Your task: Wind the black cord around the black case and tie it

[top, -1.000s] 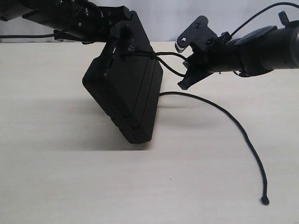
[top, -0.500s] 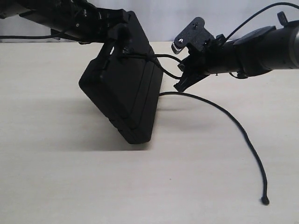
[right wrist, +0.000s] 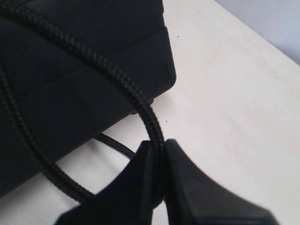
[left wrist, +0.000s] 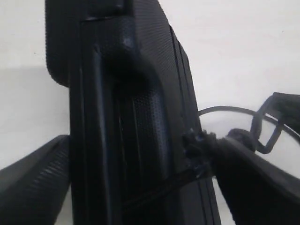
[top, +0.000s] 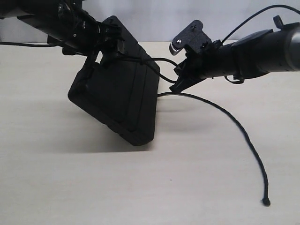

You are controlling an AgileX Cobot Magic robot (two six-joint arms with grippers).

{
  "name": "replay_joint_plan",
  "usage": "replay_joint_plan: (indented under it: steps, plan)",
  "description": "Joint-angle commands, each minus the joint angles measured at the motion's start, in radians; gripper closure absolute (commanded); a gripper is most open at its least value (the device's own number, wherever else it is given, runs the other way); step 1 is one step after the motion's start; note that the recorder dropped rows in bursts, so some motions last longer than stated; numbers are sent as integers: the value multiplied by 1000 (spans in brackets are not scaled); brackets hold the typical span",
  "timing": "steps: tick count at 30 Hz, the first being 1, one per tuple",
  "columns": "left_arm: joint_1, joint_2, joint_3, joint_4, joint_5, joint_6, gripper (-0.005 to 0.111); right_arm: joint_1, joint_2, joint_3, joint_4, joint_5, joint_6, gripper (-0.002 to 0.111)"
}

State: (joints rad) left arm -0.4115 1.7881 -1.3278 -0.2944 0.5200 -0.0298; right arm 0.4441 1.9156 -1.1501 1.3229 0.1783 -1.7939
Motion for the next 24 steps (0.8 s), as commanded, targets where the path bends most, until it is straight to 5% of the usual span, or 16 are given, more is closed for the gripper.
replay_joint_plan:
  steps: [1,7,24]
  plan:
    - [-2,-1,2,47,17,-2,23,1,18,5,8,10,2,104]
    - [-2,-1,2,144,15,-2,12,1,21,-3,34,40,0,104]
    - [-2,-5,0,249,3,-2,12,70,25,-23,75,33,0,104]
